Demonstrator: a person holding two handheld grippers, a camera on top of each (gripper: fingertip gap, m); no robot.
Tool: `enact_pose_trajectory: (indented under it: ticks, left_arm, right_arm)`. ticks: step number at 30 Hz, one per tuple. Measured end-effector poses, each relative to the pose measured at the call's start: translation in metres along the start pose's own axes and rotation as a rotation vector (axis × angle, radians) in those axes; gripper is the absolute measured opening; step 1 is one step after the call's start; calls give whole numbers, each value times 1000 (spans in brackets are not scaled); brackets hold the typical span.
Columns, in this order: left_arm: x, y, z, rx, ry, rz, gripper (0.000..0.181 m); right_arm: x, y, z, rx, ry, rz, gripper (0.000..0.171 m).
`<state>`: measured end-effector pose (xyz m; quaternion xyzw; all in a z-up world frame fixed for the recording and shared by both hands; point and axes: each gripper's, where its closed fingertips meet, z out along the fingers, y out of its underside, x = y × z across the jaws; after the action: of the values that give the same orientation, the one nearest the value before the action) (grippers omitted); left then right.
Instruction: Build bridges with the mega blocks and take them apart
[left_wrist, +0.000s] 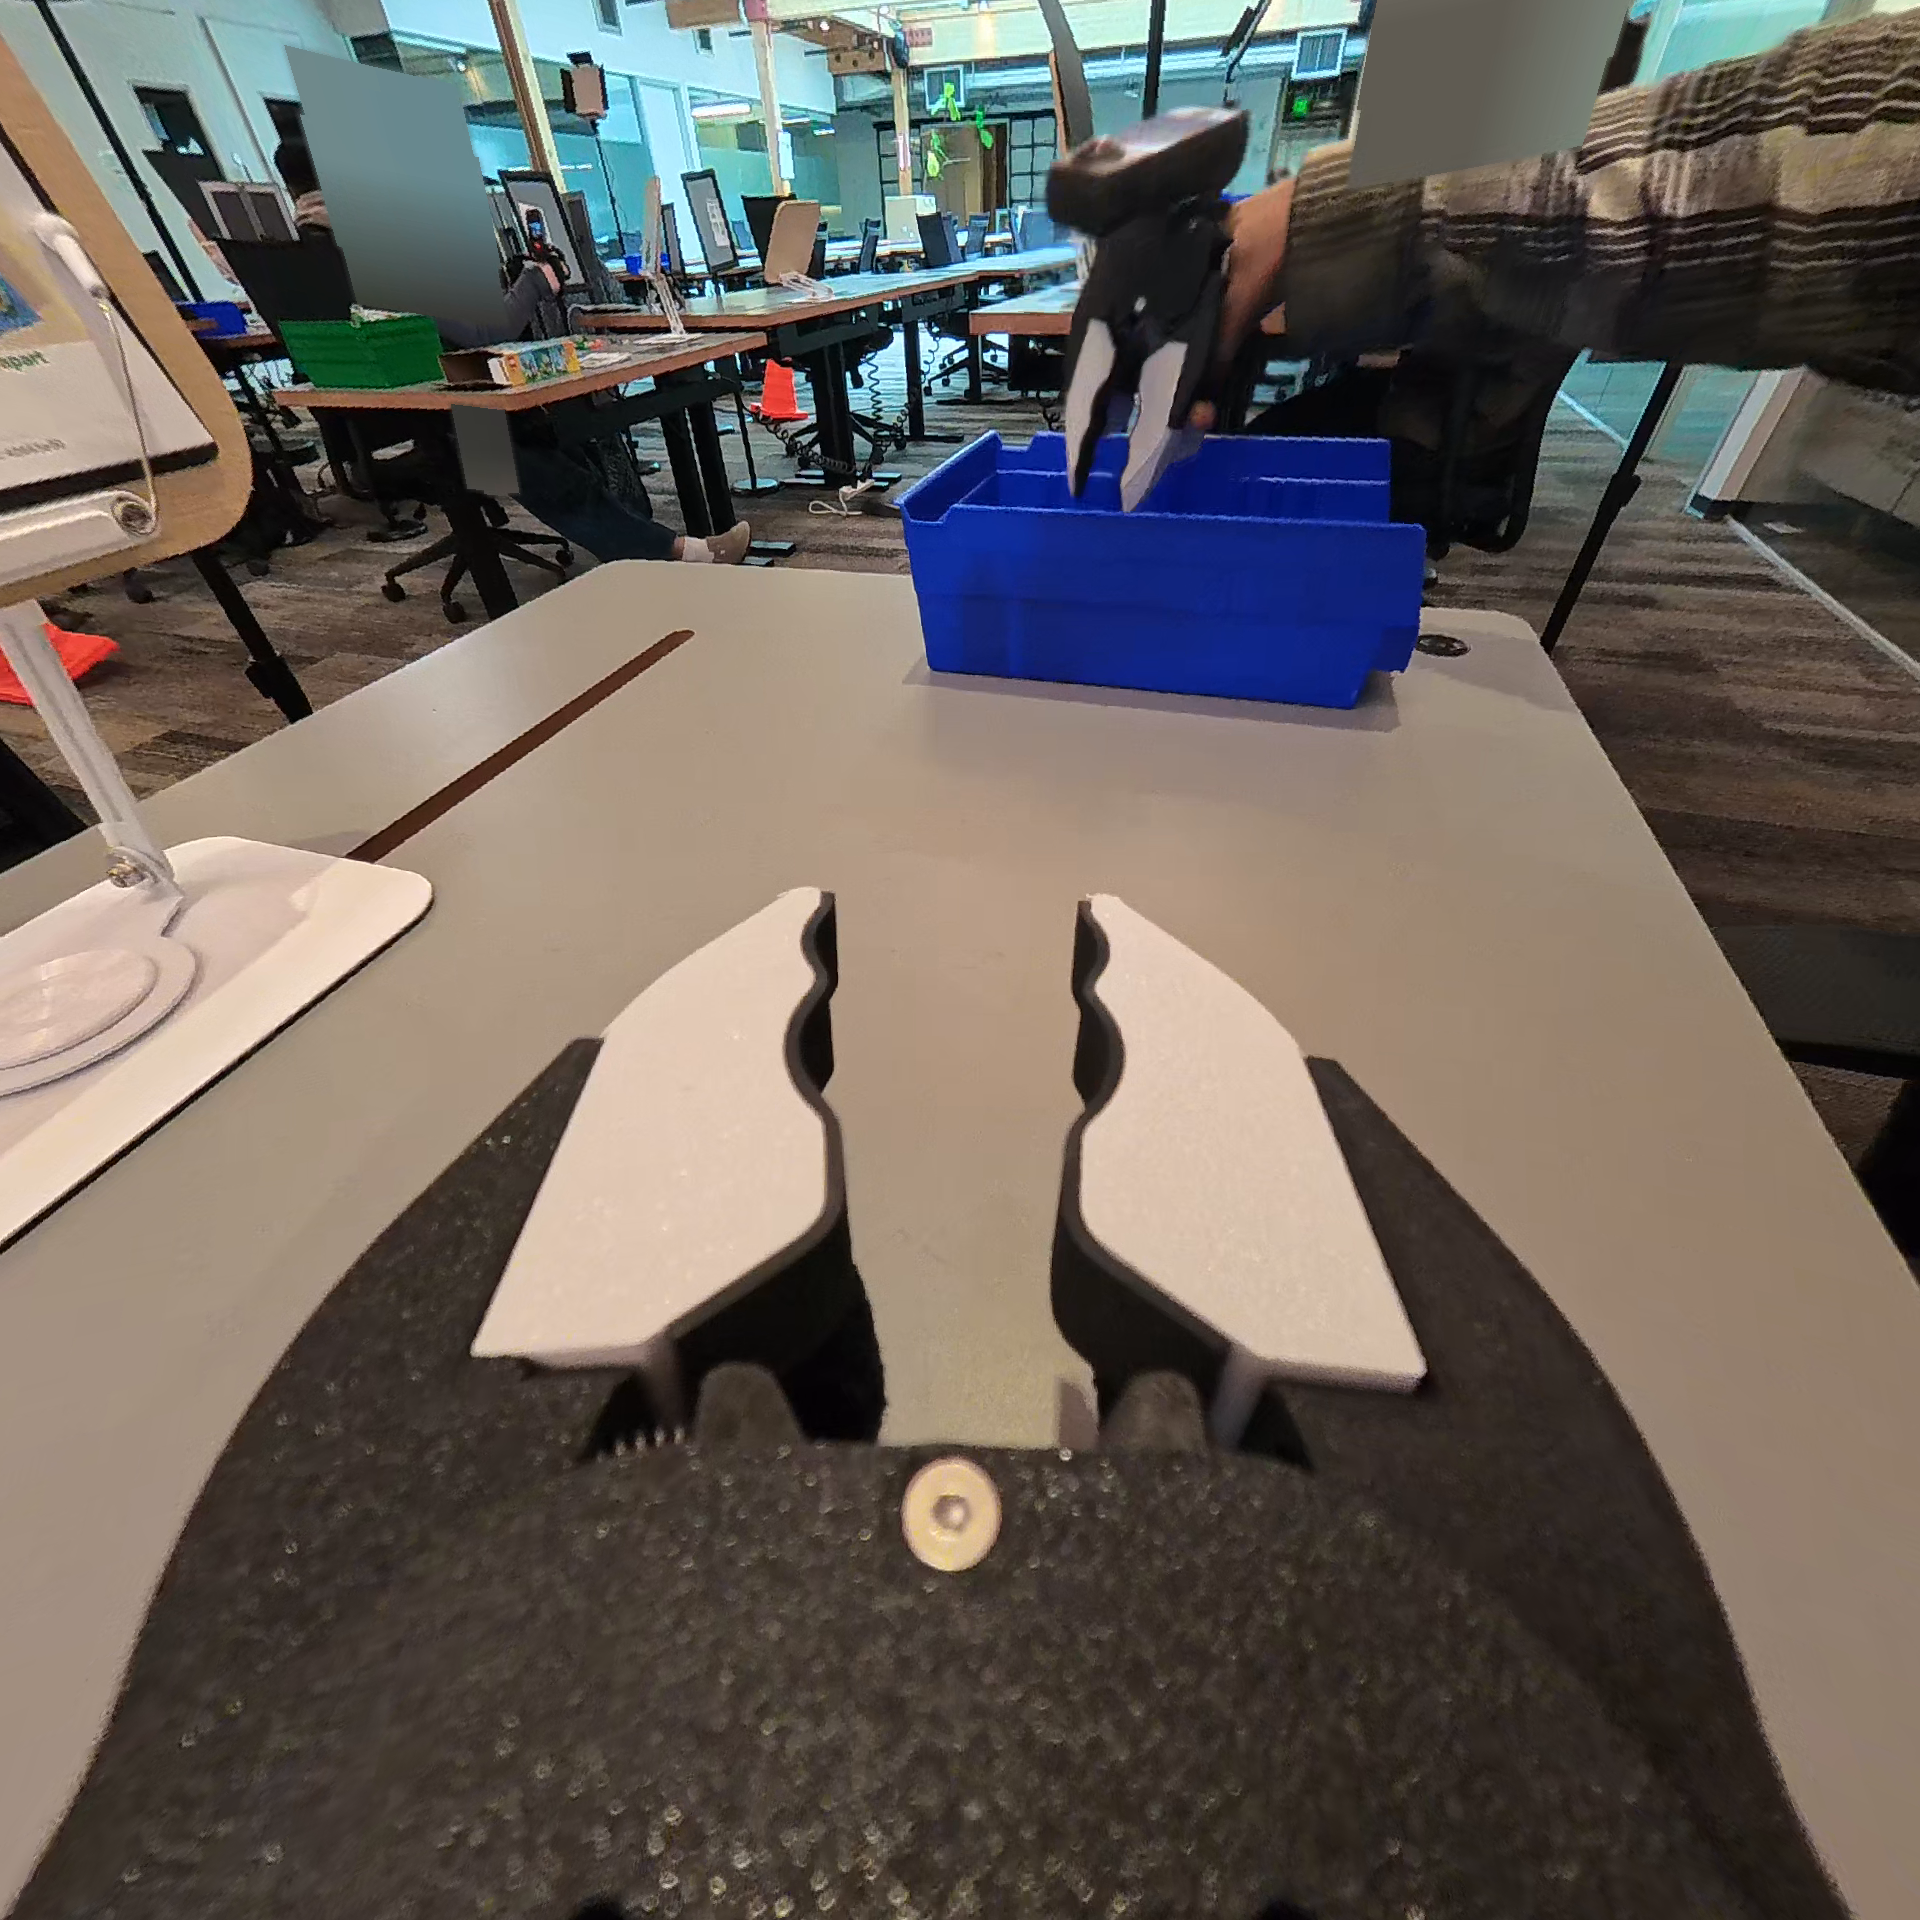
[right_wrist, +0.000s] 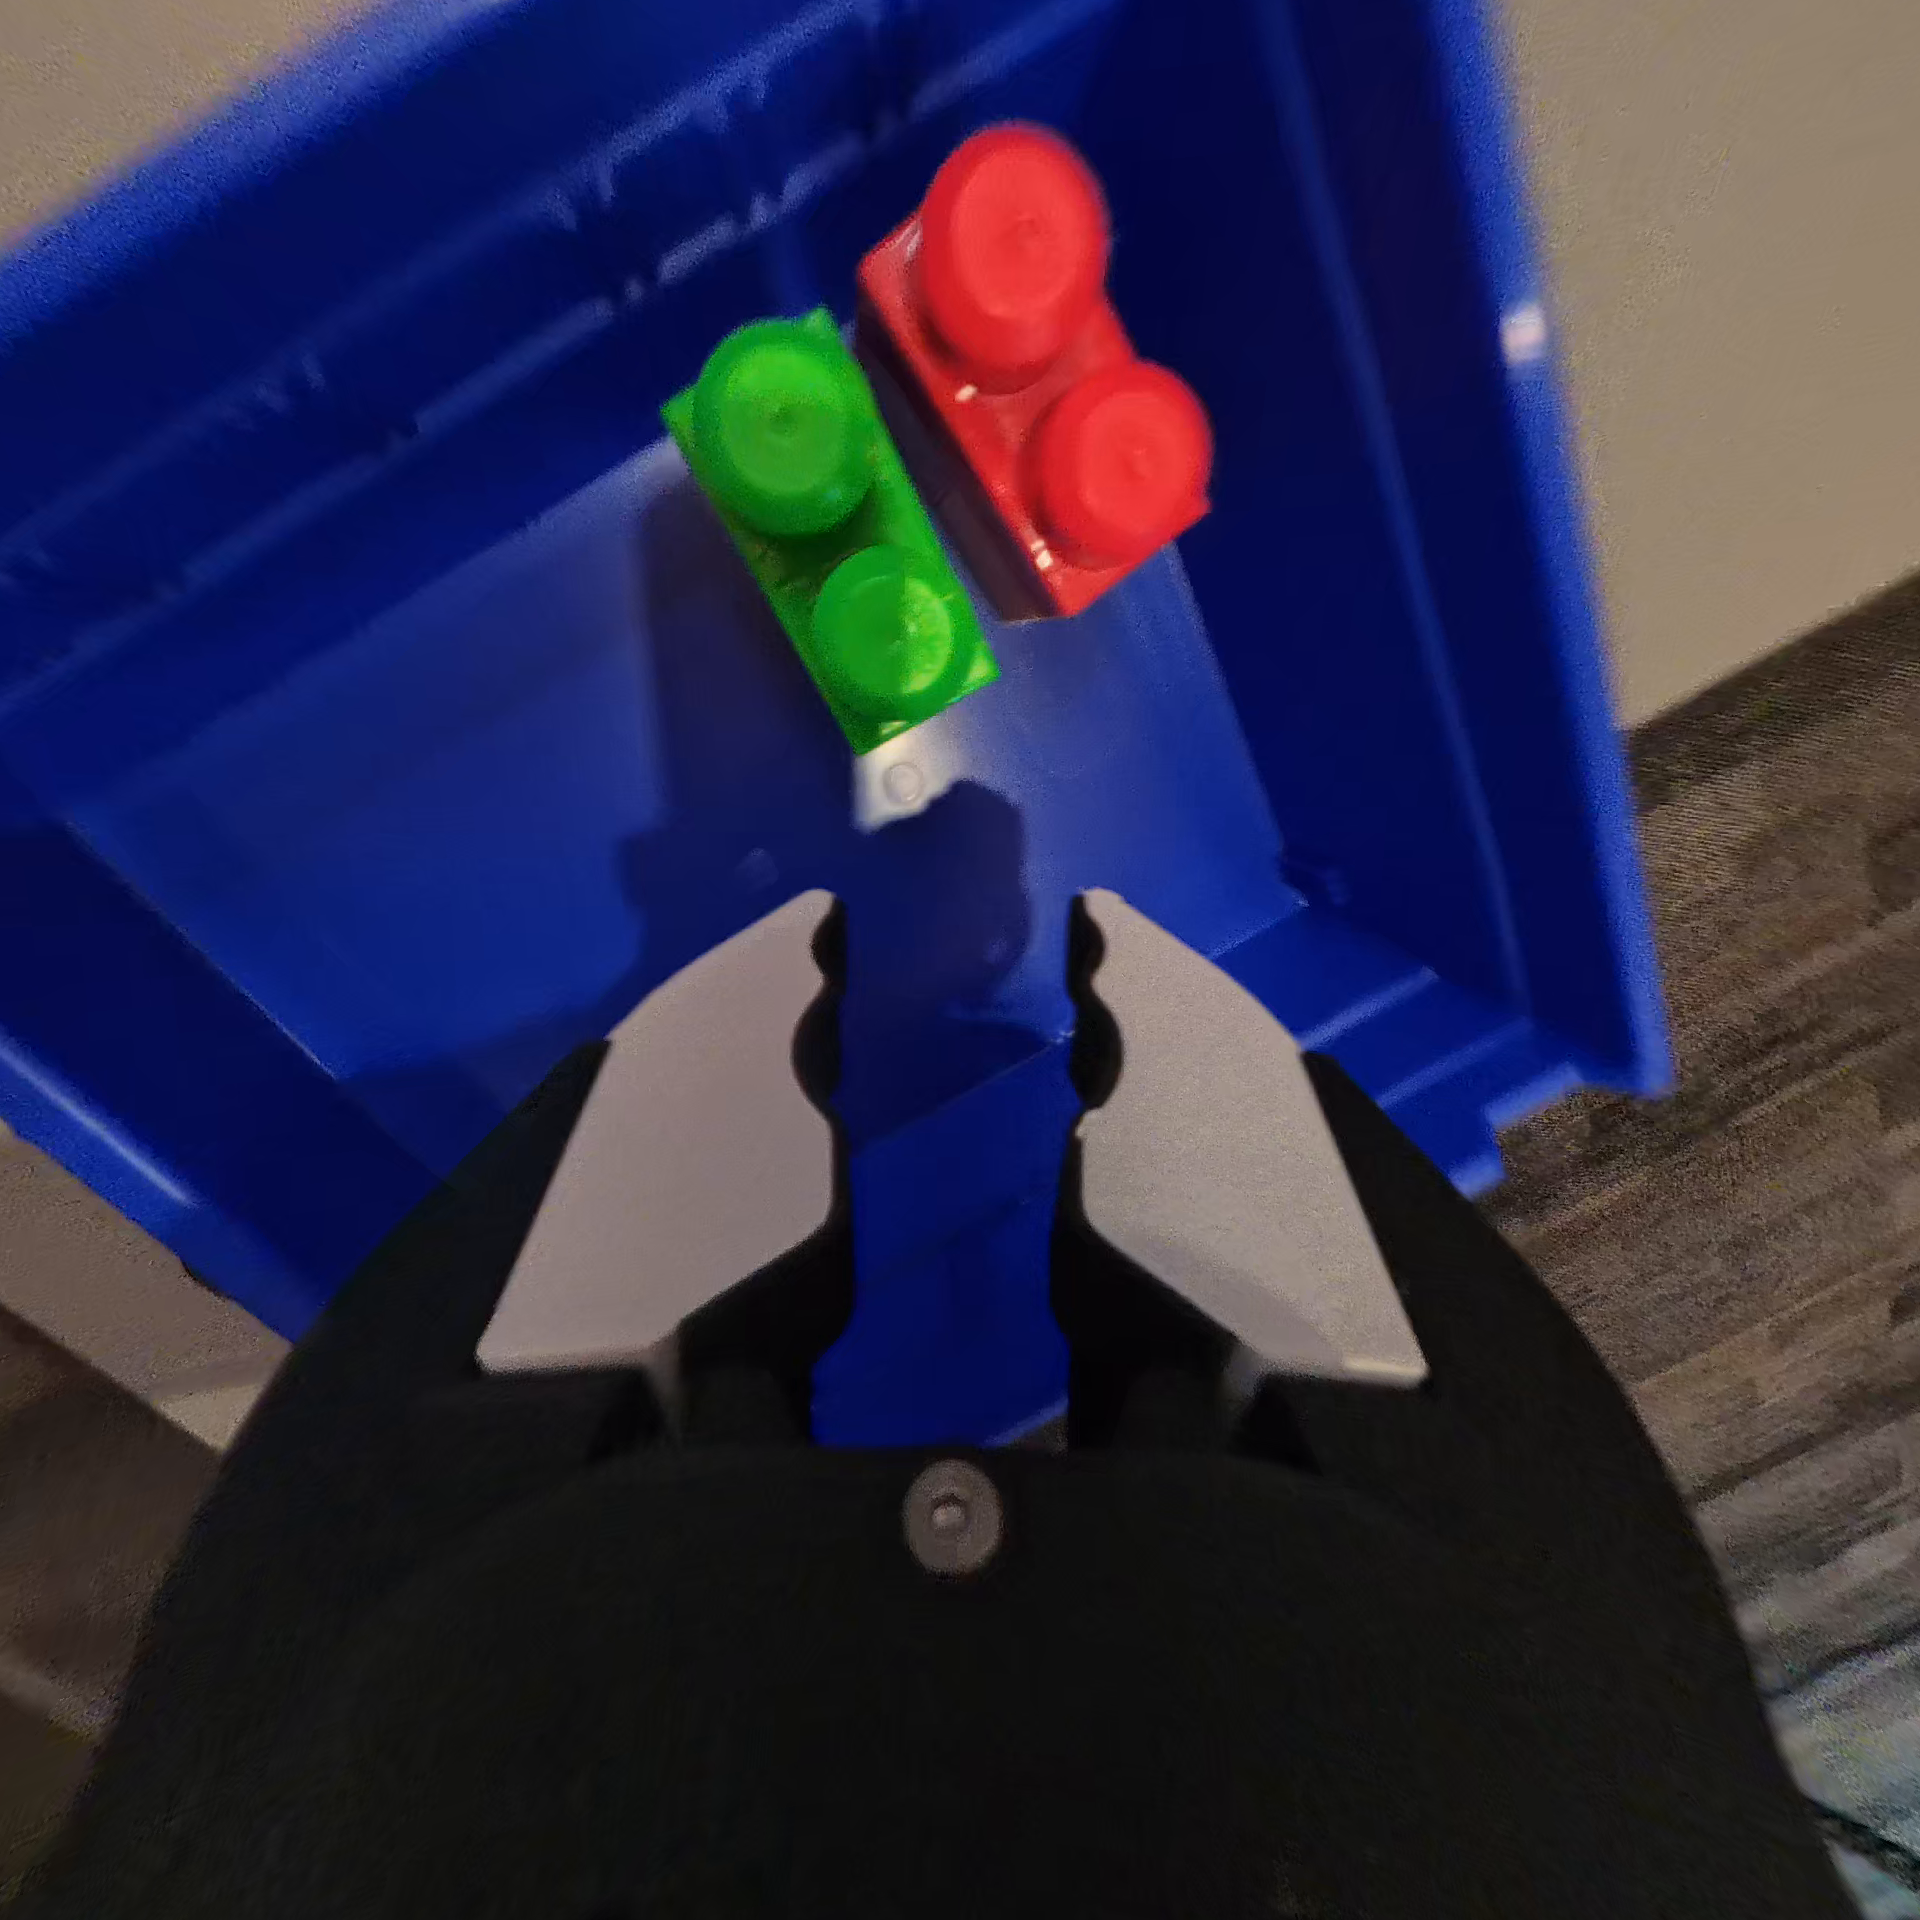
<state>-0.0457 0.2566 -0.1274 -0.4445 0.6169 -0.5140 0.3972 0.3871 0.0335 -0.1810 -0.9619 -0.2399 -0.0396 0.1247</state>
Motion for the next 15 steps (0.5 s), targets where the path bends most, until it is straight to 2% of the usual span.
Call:
enact_pose_trajectory:
  ticks: [1, 5, 11, 13, 15]
  left_arm:
    - [-1, -1, -1, 3, -2, -4, 44]
    - [-3, -1, -4, 2, -18, -11, 48]
    - [-8, -2, -11, 14, -37, -50, 57]
    - [-10, -2, -15, 19, -48, -57, 59]
    - [-12, -2, -19, 28, -60, -72, 62]
  right_arm:
    - [2, -4, -11, 46, 34, 41, 53]
    - [2, -23, -55, 188, 193, 115, 89]
    - [-23, -53, -94, 258, 370, 232, 139]
    - [-36, -65, -100, 276, 404, 271, 146]
    - [-50, -80, -106, 328, 432, 305, 146]
